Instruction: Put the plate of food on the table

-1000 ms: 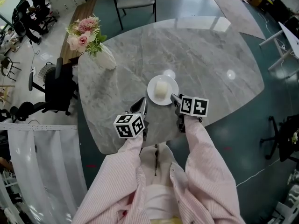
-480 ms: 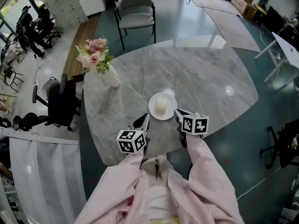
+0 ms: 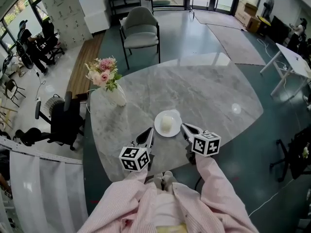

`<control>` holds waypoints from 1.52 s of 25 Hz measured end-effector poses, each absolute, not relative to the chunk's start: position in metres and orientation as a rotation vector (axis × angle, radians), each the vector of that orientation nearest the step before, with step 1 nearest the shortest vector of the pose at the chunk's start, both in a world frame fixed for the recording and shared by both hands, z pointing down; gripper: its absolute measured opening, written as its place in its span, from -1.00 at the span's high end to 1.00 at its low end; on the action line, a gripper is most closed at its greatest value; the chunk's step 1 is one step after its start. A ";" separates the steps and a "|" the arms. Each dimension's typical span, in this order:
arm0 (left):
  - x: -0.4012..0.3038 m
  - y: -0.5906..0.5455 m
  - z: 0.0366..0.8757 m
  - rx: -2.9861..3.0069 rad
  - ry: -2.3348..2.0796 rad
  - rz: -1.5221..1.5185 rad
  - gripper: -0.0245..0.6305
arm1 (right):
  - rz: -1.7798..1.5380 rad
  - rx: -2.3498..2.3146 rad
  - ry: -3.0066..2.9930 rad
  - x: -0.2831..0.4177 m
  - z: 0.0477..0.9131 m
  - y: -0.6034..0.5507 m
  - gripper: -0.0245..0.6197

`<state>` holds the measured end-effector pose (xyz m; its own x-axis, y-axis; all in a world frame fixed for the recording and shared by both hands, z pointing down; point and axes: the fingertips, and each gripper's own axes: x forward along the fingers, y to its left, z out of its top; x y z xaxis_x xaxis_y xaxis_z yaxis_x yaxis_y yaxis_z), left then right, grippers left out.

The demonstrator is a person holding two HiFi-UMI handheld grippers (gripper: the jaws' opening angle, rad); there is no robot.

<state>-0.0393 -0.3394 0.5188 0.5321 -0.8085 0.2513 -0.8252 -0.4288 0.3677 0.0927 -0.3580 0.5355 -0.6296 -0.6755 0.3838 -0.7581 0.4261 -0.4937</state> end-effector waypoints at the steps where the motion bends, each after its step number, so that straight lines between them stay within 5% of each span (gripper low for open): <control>1: -0.040 -0.339 0.513 2.336 -1.334 0.039 0.94 | 0.979 1.290 -2.565 0.094 0.530 -0.357 0.90; 38: -0.097 -0.331 0.433 2.492 -1.610 -0.001 0.94 | 0.600 1.541 -2.860 0.134 0.426 -0.345 0.91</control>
